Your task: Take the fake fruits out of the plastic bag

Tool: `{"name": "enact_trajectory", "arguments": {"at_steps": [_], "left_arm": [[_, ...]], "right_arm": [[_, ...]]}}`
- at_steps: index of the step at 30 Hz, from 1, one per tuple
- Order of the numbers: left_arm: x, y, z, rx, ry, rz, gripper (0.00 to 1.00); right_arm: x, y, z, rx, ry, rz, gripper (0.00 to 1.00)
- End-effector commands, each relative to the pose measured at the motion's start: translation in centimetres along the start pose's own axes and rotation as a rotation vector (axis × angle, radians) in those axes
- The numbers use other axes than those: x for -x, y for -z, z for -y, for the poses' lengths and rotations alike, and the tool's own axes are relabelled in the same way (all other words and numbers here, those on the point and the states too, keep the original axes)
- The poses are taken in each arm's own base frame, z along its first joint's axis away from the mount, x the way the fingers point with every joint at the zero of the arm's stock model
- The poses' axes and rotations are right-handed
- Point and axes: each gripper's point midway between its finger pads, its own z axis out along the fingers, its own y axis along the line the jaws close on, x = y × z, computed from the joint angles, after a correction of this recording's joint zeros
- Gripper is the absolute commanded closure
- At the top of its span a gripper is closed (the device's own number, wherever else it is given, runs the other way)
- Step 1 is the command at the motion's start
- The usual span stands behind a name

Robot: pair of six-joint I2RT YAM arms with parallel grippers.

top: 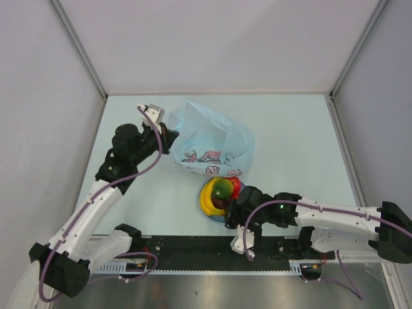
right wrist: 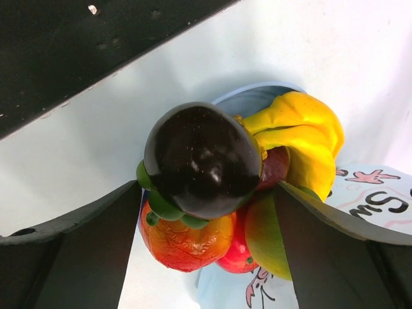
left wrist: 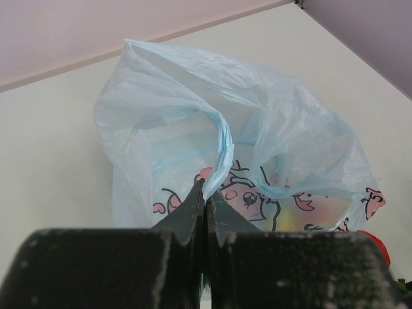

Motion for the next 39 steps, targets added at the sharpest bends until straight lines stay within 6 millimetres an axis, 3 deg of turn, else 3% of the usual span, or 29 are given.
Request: {"name": "enact_trajectory", "arguments": {"at_steps": [1, 10, 29, 35, 39], "left_arm": [[1.1, 0.3, 0.4, -0.023, 0.018, 0.045, 0.96], [1.2, 0.2, 0.4, -0.026, 0.029, 0.044, 0.96], [1.2, -0.3, 0.5, -0.037, 0.039, 0.038, 0.96], [1.0, -0.4, 0.5, -0.036, 0.043, 0.035, 0.96], [1.0, -0.4, 0.5, -0.036, 0.045, 0.035, 0.96]], "right_arm": [[0.7, 0.3, 0.2, -0.018, -0.034, 0.017, 0.12], [-0.6, -0.3, 0.5, -0.041, -0.19, -0.044, 0.13], [0.9, 1.1, -1.6, -0.015, -0.33, -0.002, 0.12], [1.1, 1.0, -1.2, -0.043, -0.38, -0.008, 0.12], [0.1, 0.2, 0.5, -0.109, -0.451, -0.045, 0.14]]}}
